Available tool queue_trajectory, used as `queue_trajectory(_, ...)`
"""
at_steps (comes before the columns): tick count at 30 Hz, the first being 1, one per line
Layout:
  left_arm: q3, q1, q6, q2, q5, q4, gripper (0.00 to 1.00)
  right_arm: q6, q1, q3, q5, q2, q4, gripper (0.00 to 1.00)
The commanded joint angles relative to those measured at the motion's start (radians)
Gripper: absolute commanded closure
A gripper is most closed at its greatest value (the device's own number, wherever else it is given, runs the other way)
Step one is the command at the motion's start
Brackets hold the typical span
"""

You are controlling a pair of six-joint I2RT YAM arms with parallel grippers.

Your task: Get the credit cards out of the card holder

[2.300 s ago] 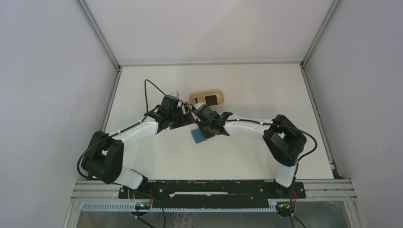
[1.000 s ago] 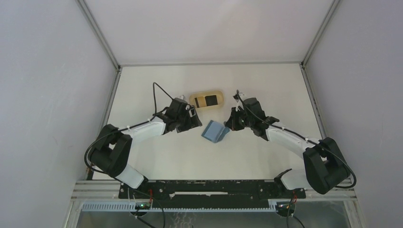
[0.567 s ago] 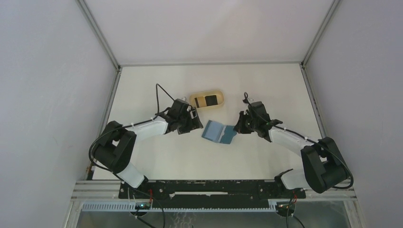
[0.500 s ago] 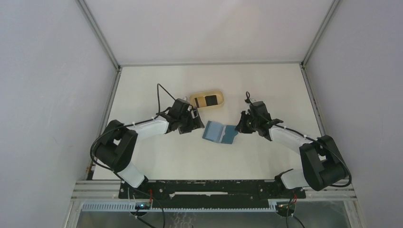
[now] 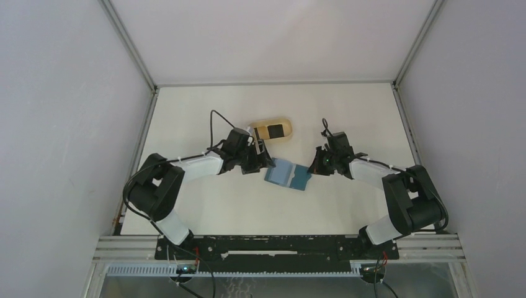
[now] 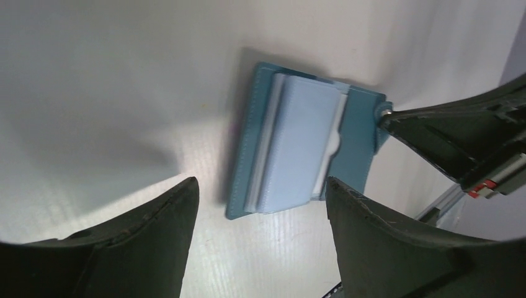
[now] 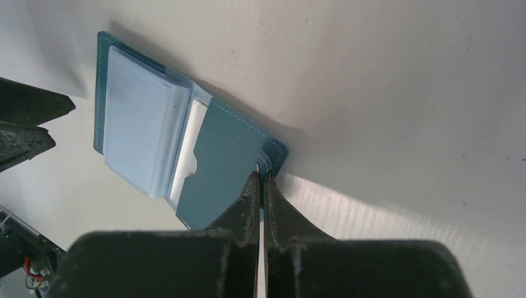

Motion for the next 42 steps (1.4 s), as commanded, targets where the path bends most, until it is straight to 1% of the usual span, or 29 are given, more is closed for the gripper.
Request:
queue_trajectory(1,0.048,-0.007,-0.007,0.017,0.101,0.114,0.21,0.013,-0.01,0.044,-0.036,0.011,0.054,1.0)
queue_trajectory(6,0.005,-0.007,-0.078,0.041,0.205,0.262,0.22,0.008,-0.013,0.055,-0.062,0.027,0.059,1.0)
queue_trajectory(13,-0.005,-0.007,-0.081,0.035,0.225,0.288,0.23,0.006,-0.015,0.054,-0.093,0.031,0.079,1.0)
queue_trajectory(19,-0.036,-0.006,-0.168,0.069,0.285,0.418,0.32,0.008,-0.014,0.055,-0.107,0.035,0.09,1.0)
queue_trajectory(23,-0.041,-0.006,-0.179,0.072,0.287,0.441,0.35,0.006,-0.015,0.055,-0.11,0.034,0.088,1.0)
queue_trajectory(25,-0.039,-0.003,-0.174,0.068,0.286,0.436,0.35,0.002,-0.015,0.055,-0.111,0.034,0.088,1.0)
queue_trajectory(30,-0.05,0.029,-0.112,0.022,0.232,0.333,0.35,-0.009,-0.016,0.054,-0.109,0.029,0.073,1.0)
queue_trajectory(35,-0.047,0.099,0.035,-0.037,0.113,0.123,0.33,-0.016,-0.014,0.054,-0.109,0.034,0.07,1.0)
queue_trajectory(39,-0.076,0.116,0.051,-0.009,0.112,0.115,0.33,-0.014,-0.015,0.053,-0.112,0.041,0.073,1.0)
queue_trajectory(42,-0.112,0.116,0.037,0.009,0.115,0.152,0.33,-0.014,-0.016,0.053,-0.096,0.047,0.068,1.0)
